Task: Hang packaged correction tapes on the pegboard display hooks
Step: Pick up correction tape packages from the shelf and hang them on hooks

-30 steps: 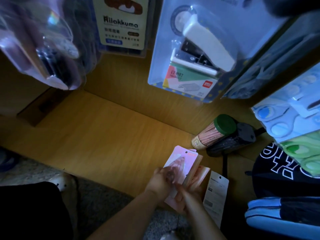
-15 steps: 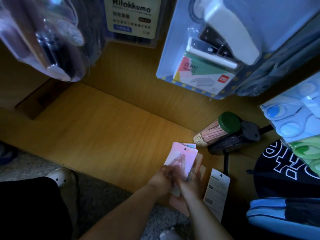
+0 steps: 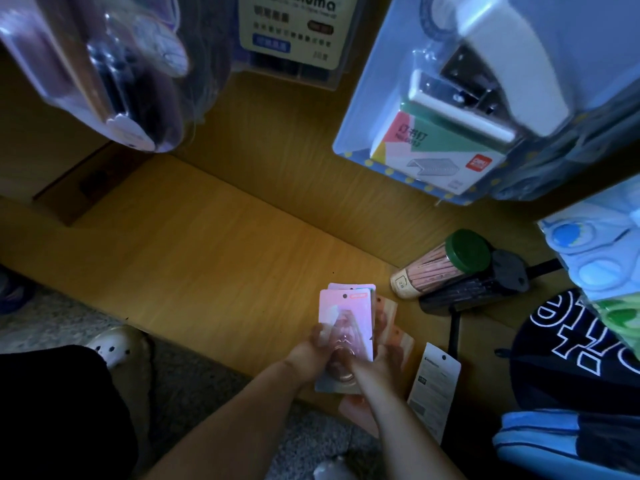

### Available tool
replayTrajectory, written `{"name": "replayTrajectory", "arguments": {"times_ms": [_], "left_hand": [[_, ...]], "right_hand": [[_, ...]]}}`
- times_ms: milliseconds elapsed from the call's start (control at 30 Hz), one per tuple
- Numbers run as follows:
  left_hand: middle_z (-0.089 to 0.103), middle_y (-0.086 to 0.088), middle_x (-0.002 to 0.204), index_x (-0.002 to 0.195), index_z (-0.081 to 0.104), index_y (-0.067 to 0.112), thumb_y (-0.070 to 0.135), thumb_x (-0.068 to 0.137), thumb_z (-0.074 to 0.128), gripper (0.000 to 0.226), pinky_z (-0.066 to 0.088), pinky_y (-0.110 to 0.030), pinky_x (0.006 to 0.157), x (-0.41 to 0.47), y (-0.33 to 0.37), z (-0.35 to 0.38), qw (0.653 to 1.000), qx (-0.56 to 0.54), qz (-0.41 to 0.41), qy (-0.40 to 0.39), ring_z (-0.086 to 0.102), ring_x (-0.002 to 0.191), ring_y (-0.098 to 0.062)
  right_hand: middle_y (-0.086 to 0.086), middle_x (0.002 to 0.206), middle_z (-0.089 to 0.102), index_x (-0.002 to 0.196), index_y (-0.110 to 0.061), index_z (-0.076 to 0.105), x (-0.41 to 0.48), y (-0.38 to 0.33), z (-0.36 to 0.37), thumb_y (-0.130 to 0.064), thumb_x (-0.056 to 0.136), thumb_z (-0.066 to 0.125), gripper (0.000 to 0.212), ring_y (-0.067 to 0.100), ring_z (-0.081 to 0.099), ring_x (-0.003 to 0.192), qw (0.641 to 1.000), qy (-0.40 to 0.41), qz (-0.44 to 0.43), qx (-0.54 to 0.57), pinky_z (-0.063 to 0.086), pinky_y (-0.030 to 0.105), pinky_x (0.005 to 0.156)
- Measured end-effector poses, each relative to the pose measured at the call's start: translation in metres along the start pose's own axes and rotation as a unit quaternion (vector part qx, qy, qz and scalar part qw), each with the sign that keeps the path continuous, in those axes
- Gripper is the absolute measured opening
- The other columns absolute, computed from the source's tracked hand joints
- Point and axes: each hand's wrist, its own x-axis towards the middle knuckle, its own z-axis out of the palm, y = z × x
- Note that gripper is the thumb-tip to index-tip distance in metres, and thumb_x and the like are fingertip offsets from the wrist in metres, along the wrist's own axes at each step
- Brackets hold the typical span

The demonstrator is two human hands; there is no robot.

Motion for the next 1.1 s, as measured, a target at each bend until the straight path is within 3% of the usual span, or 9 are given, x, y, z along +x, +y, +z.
{"name": "replayTrajectory", "arguments": {"times_ms": [133, 233, 367, 467, 633, 700, 800, 933, 1100], "left_hand": [[0.048, -0.017, 0.133, 0.134, 0.034, 0.008, 0.011, 0.097, 0.034, 0.037, 0.042, 0.000, 0.051, -0.005, -0.002, 0.002, 0.995, -0.099, -0.029, -0.004, 0.060, 0.098, -0.012], [0.055, -0.018, 0.111, 0.116, 0.043, 0.007, 0.015, 0.096, 0.040, 0.022, 0.042, -0.005, 0.041, -0.006, -0.001, 0.000, 0.990, -0.127, -0.056, 0.023, 0.065, 0.064, 0.000], [0.059, -0.020, 0.120, 0.120, 0.045, -0.006, 0.009, 0.091, 0.049, 0.033, 0.048, -0.017, 0.065, -0.009, -0.006, -0.010, 0.991, -0.107, -0.074, 0.044, 0.061, 0.092, -0.028], [0.056, -0.019, 0.126, 0.125, 0.044, -0.003, 0.006, 0.088, 0.053, 0.039, 0.041, -0.025, 0.073, -0.014, -0.007, -0.016, 0.989, -0.105, -0.086, 0.055, 0.055, 0.101, -0.022], [0.046, -0.021, 0.135, 0.141, 0.023, 0.003, 0.013, 0.086, 0.059, 0.067, 0.045, -0.038, 0.083, -0.030, -0.005, -0.035, 0.959, -0.242, -0.130, 0.065, 0.051, 0.117, -0.035], [0.056, -0.019, 0.124, 0.135, 0.037, 0.002, 0.022, 0.085, 0.061, 0.059, 0.047, -0.033, 0.068, -0.045, 0.001, -0.043, 0.960, -0.249, -0.122, 0.036, 0.056, 0.109, -0.036], [0.066, -0.011, 0.093, 0.109, 0.060, 0.004, 0.028, 0.084, 0.060, 0.034, 0.046, -0.032, 0.072, -0.078, 0.016, -0.052, 0.962, -0.260, -0.087, 0.015, 0.059, 0.089, -0.029], [0.068, -0.015, 0.097, 0.104, 0.062, 0.006, 0.022, 0.086, 0.058, 0.025, 0.050, -0.037, 0.077, -0.133, 0.037, -0.062, 0.952, -0.306, -0.009, 0.002, 0.061, 0.088, -0.031], [0.070, -0.019, 0.099, 0.105, 0.062, 0.007, 0.022, 0.087, 0.054, 0.024, 0.051, -0.046, 0.085, -0.214, 0.064, -0.070, 0.945, -0.310, 0.106, 0.005, 0.065, 0.092, -0.035]], "right_hand": [[0.013, 0.118, 0.058, 0.123, -0.006, 0.041, -0.002, -0.002, 0.004, -0.024, 0.077, 0.069, 0.057, 0.027, 0.059, 0.096, 0.994, -0.078, 0.027, 0.069, 0.043, 0.022, 0.056], [0.017, 0.117, 0.060, 0.125, -0.004, 0.041, -0.007, 0.000, 0.015, -0.022, 0.077, 0.070, 0.060, 0.030, 0.062, 0.099, 0.988, -0.082, 0.040, 0.121, 0.044, 0.025, 0.067], [0.019, 0.114, 0.061, 0.120, -0.003, 0.045, -0.012, 0.000, 0.016, -0.009, 0.076, 0.070, 0.052, 0.023, 0.056, 0.085, 0.982, -0.091, 0.030, 0.163, 0.043, 0.024, 0.056], [0.018, 0.100, 0.062, 0.110, -0.006, 0.050, -0.016, 0.001, 0.013, 0.000, 0.074, 0.070, 0.041, 0.020, 0.058, 0.069, 0.968, -0.117, 0.038, 0.221, 0.045, 0.012, 0.041], [0.013, 0.096, 0.066, 0.114, -0.004, 0.055, -0.031, -0.002, -0.004, 0.000, 0.077, 0.065, 0.039, 0.026, 0.062, 0.082, 0.940, -0.206, 0.028, 0.270, 0.051, 0.034, 0.074], [0.010, 0.090, 0.067, 0.112, -0.005, 0.056, -0.044, -0.008, -0.014, -0.004, 0.075, 0.069, 0.040, 0.025, 0.064, 0.080, 0.926, -0.248, 0.016, 0.283, 0.051, 0.034, 0.073], [0.007, 0.074, 0.073, 0.111, -0.006, 0.060, -0.072, -0.019, -0.030, -0.002, 0.079, 0.064, 0.032, 0.022, 0.068, 0.070, 0.905, -0.286, -0.017, 0.314, 0.054, 0.031, 0.064], [0.006, 0.070, 0.073, 0.100, -0.009, 0.061, -0.123, -0.031, -0.055, 0.002, 0.083, 0.056, 0.021, 0.021, 0.069, 0.067, 0.882, -0.306, -0.082, 0.349, 0.055, 0.031, 0.061], [0.002, 0.084, 0.073, 0.105, -0.014, 0.057, -0.195, -0.039, -0.085, 0.002, 0.076, 0.067, 0.035, 0.023, 0.068, 0.088, 0.874, -0.274, -0.177, 0.360, 0.055, 0.039, 0.082]]}}
